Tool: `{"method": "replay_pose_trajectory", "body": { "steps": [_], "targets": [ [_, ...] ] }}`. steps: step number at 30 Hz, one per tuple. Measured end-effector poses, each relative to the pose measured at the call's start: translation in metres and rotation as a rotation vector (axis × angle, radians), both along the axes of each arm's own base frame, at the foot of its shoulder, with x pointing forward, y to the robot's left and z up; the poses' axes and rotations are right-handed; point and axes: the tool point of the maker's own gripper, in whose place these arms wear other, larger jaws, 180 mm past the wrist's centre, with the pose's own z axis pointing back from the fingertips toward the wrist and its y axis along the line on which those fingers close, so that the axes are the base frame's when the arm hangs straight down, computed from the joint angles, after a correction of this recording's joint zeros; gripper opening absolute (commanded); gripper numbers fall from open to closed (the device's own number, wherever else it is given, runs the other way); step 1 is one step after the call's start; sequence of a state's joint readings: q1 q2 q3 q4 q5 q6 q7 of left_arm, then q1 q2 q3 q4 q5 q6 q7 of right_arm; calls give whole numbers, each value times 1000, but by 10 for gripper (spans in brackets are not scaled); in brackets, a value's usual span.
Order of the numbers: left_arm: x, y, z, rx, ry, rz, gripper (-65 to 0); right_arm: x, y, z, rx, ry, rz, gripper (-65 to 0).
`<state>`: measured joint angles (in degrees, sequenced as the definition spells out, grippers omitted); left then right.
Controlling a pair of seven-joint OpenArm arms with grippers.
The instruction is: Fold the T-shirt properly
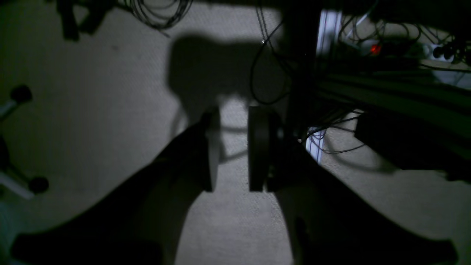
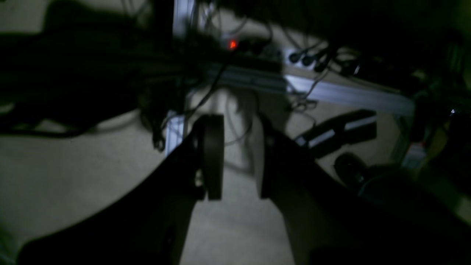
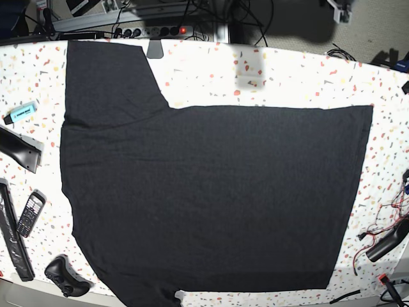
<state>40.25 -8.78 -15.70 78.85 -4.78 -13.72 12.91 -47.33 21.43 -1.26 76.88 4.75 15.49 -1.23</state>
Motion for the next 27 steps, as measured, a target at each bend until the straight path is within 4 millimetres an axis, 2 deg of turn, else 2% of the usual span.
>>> {"method": "replay_pose_trajectory", "body": {
  "steps": [4, 7, 11, 16, 23, 27],
  "targets": [
    [15, 8, 26, 24, -38, -43, -525, 1, 10, 36, 15, -22, 85, -512],
    [24, 14, 47, 57, -71, -99, -525, 0, 15, 56, 14, 5, 148, -512],
    [43, 15, 78, 90, -135, -175, -525, 8, 23, 78, 13, 5, 204, -512],
    [72, 16, 115, 180, -205, -293, -525, 48, 16, 107, -29, -94, 200, -512],
    [124, 9, 185, 353, -380, -515, -525, 105, -6, 156, -125, -266, 186, -512],
    [152, 13, 206, 426, -451, -594, -494, 143, -22, 188, -202, -370, 164, -512]
  ]
}}
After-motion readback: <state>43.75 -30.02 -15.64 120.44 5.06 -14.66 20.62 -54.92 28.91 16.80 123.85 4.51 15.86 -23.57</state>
